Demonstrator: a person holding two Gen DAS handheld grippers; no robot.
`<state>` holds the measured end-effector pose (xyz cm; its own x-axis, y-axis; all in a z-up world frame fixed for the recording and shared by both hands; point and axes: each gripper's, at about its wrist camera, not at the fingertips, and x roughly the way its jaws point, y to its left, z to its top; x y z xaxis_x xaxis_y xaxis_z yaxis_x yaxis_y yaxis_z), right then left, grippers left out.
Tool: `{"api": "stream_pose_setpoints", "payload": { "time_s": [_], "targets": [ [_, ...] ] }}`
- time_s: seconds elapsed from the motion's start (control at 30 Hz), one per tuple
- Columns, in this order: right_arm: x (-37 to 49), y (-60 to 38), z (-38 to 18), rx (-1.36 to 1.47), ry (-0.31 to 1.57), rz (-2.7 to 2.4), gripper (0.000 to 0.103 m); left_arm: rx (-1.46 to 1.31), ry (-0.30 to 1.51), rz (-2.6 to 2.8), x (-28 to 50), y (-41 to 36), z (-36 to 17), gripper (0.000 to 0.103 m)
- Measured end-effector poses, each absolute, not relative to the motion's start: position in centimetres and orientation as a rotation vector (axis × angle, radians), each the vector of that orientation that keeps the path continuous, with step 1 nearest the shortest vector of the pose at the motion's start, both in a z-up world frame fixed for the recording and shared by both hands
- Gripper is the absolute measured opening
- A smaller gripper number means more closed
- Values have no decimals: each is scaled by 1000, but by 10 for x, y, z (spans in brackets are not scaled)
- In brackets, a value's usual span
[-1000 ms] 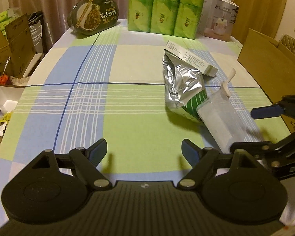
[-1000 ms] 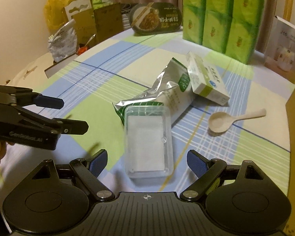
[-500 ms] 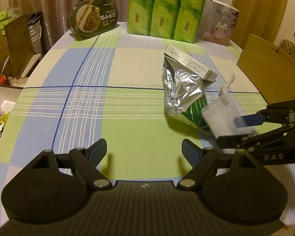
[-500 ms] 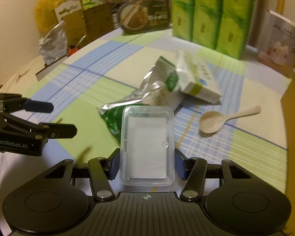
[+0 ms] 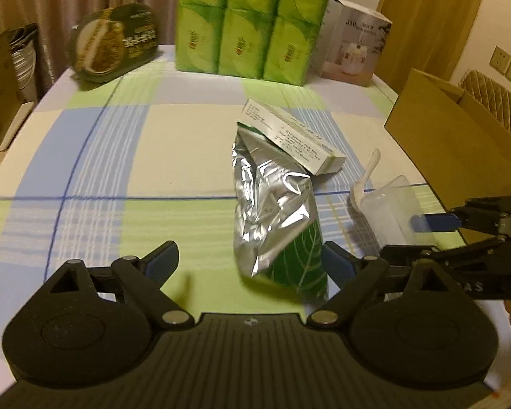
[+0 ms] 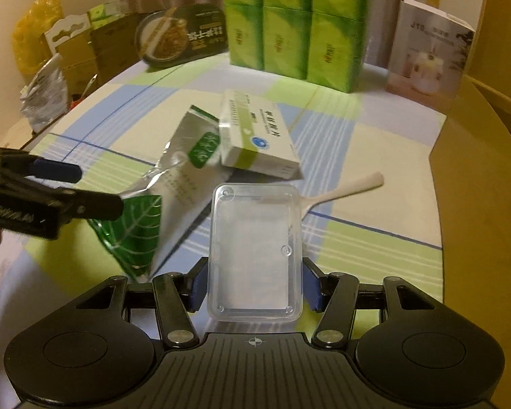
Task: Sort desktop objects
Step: 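Grasp the clear plastic container with the right tool, then grasp the silver foil tea bag with the left tool while the right tool holds the container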
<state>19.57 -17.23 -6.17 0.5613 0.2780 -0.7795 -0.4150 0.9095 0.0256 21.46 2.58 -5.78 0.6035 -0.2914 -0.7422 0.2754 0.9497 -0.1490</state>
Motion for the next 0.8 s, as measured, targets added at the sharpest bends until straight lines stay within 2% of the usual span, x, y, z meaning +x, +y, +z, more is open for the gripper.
{"api": "stream_pose_setpoints", "payload": {
  "time_s": [0.7, 0.77, 0.8],
  "targets": [
    [207, -185, -67, -153, 894, 374, 53, 100, 985, -385, 285, -36, -84, 87],
    [206, -187, -67, -150, 894, 370, 53, 142, 986, -378, 285, -41, -85, 83],
    [205, -187, -67, -149, 894, 370, 53, 168, 987, -369, 285, -43, -85, 76]
  ]
}}
